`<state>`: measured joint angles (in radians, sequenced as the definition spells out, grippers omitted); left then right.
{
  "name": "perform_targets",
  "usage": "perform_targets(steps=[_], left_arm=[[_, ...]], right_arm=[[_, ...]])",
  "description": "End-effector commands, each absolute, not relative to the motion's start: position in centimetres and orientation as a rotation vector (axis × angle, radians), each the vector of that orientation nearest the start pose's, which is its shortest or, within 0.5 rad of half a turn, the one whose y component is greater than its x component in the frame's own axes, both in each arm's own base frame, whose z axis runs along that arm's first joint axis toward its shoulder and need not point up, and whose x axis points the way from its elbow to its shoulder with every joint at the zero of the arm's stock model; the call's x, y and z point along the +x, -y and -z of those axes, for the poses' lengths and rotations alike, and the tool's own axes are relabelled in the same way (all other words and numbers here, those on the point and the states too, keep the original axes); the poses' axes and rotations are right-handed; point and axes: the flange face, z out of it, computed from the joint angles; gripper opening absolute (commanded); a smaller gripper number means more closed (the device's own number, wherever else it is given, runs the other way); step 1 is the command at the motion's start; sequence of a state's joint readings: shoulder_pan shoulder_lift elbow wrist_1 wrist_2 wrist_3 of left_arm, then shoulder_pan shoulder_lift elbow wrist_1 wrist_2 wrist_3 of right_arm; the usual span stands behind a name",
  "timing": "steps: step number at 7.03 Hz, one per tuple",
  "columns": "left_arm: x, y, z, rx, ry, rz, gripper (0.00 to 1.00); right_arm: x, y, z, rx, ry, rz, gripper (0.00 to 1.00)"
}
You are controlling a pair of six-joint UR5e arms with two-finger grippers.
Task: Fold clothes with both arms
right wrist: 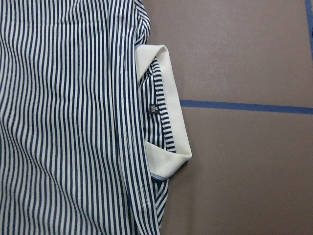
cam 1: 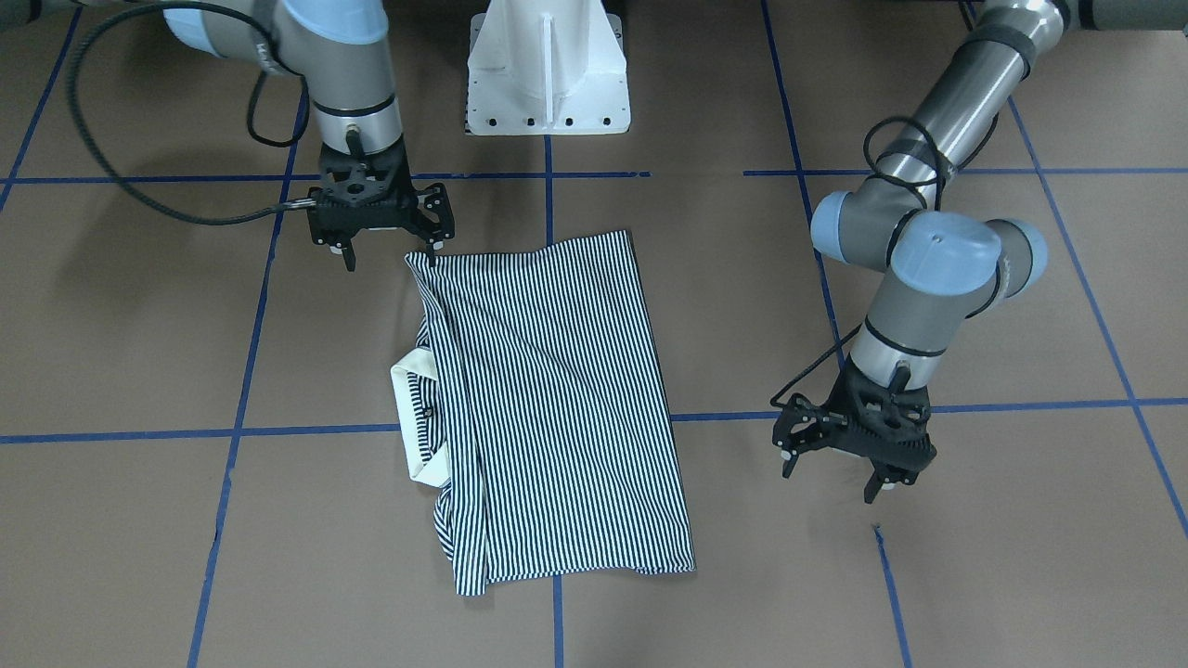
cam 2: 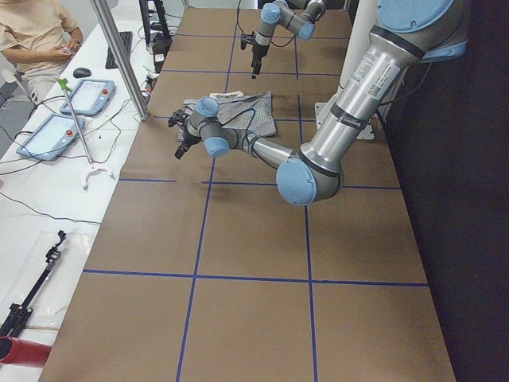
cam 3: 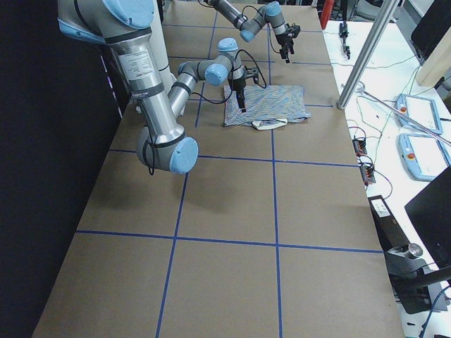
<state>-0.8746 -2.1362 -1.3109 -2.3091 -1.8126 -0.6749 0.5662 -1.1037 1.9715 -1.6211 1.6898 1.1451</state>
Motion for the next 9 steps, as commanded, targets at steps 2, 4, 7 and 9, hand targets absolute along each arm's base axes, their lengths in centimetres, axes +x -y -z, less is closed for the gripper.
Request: perform_targets(steps=[2, 4, 7, 9], left_arm=[[39.8, 59.7, -32.3, 0.577, -0.961, 0.01, 1.0], [43.0, 53.0, -30.0, 0.412, -1.001, 0.095, 1.0], [46.9, 39.5, -28.5, 0.176, -1.027, 0.271, 0.88], [51.6, 34.3, -29.3, 0.079, -1.025, 0.412, 0.66]], right_arm=[[-41.5, 42.6, -22.0, 0.252, 0.96, -0.318, 0.97], [-42.0, 43.2, -23.3, 0.244, 0.931, -0.337, 0.93], [-42.3, 42.8, -25.8, 0.185, 0.905, -0.413, 0.84], [-42.2, 42.8, -25.5, 0.19, 0.91, -0.413, 0.9]])
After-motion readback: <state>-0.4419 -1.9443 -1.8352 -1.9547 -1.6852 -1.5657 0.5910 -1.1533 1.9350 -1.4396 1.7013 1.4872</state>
